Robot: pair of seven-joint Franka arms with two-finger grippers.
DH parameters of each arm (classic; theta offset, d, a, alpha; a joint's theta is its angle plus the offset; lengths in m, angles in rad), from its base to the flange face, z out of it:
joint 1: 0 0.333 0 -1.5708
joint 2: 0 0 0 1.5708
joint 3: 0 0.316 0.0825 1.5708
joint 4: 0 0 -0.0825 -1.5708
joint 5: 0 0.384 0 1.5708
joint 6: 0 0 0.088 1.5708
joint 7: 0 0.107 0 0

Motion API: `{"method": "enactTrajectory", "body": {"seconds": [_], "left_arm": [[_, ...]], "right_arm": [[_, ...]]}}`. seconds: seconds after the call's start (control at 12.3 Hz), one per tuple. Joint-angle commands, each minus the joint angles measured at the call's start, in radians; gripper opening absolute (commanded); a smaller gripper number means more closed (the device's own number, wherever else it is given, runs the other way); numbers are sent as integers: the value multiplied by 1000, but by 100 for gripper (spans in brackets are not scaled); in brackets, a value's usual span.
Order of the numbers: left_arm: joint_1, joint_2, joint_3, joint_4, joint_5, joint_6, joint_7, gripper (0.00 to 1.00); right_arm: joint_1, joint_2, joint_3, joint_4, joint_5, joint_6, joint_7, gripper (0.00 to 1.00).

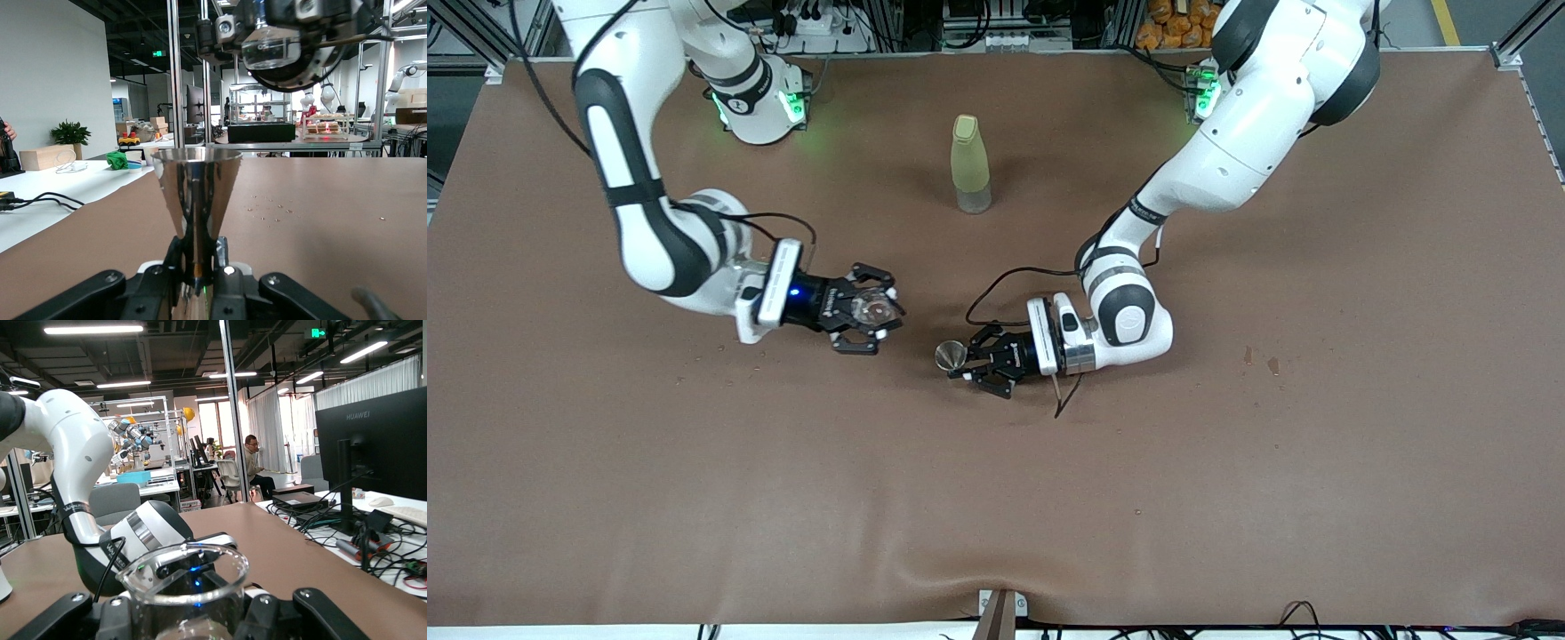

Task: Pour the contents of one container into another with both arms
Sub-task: 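Bring the cup and the jigger together, cup above the jigger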

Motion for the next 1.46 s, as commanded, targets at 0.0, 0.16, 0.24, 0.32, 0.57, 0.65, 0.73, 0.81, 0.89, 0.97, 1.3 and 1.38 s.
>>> {"method": "enactTrajectory", "body": {"seconds": [0.0, 0.16, 0.24, 0.32, 0.57, 0.65, 0.73, 0.81, 0.89, 0.97, 1.3, 1.38], "left_arm": [[-14, -2, 0, 1, -47, -10, 30, 0], [-12, -3, 0, -1, -50, -10, 31, 0], [-12, -3, 0, -1, -53, -10, 31, 0], [-12, -3, 0, -1, -60, -10, 31, 0], [-12, -5, 0, -1, -60, -10, 31, 0], [-12, -5, 0, -1, -60, -10, 33, 0], [-11, -5, 0, -2, -60, -10, 33, 0], [-6, -6, 0, -4, -57, -10, 33, 0], [-3, -8, 0, -4, -55, -12, 33, 0], [-1, -11, 2, -4, -50, -27, 33, 0], [0, -13, 0, -5, -53, -33, 34, 0], [2, -13, 0, -5, -53, -33, 34, 0]], "right_arm": [[10, -41, 72, -34, 98, 86, 7, 0], [19, -40, 134, -31, 182, 147, -8, 0], [24, -40, 163, -26, 211, 175, -10, 0], [24, -40, 183, -22, 233, 196, -14, 0], [35, -29, 198, 3, 262, 216, -63, 0], [39, -23, 198, 6, 268, 222, -63, 0], [39, -12, 200, 6, 283, 221, -63, 0], [41, -7, 200, 5, 287, 224, -57, 0], [39, 3, 200, 5, 291, 232, -50, 0], [39, 6, 208, 3, 326, 242, -36, 0], [38, 8, 241, 15, 403, 322, 42, 0], [38, 8, 241, 20, 403, 328, 52, 0]]}}
